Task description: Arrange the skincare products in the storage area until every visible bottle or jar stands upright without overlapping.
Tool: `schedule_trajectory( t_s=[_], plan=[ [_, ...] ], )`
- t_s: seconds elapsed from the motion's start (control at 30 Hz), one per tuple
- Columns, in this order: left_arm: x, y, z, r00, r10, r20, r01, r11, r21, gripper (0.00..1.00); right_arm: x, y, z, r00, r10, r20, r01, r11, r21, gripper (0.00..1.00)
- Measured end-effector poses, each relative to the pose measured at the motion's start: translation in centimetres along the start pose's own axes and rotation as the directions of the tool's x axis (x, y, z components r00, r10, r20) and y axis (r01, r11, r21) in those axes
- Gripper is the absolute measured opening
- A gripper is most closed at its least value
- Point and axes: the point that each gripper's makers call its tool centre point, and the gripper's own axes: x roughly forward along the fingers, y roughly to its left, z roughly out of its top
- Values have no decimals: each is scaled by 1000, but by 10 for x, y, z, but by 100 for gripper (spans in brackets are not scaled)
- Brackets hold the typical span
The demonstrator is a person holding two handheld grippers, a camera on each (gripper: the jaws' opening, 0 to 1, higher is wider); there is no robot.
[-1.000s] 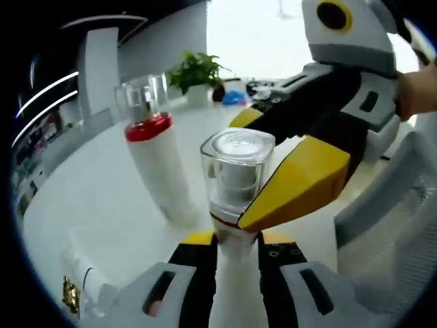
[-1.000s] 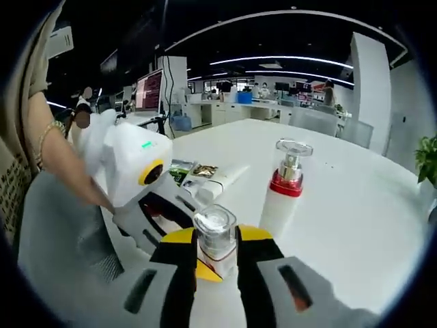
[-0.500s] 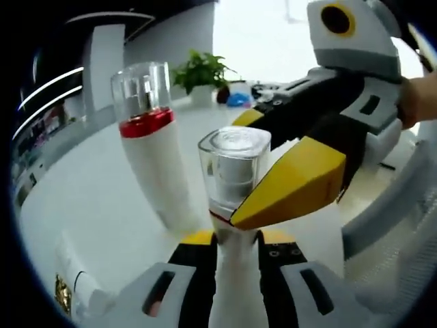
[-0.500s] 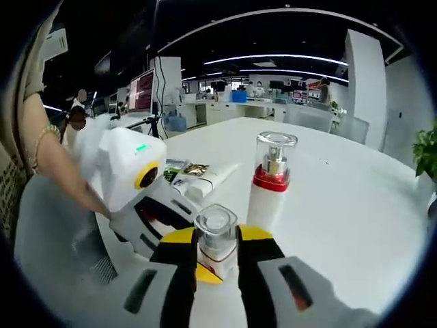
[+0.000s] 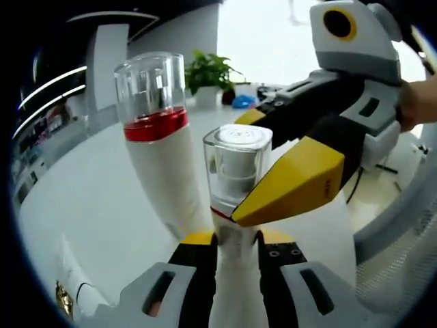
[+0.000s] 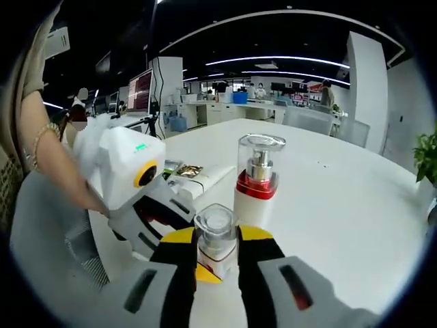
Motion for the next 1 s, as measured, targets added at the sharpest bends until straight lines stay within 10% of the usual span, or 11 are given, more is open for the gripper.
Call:
schedule_trajectory(
  t_s=[1.0],
  plan=[
    [6,7,2,1000,8,-14,-8,1000,-14,20,5,-7,1,1000,31,-4,-31,999,-33,22]
  ],
)
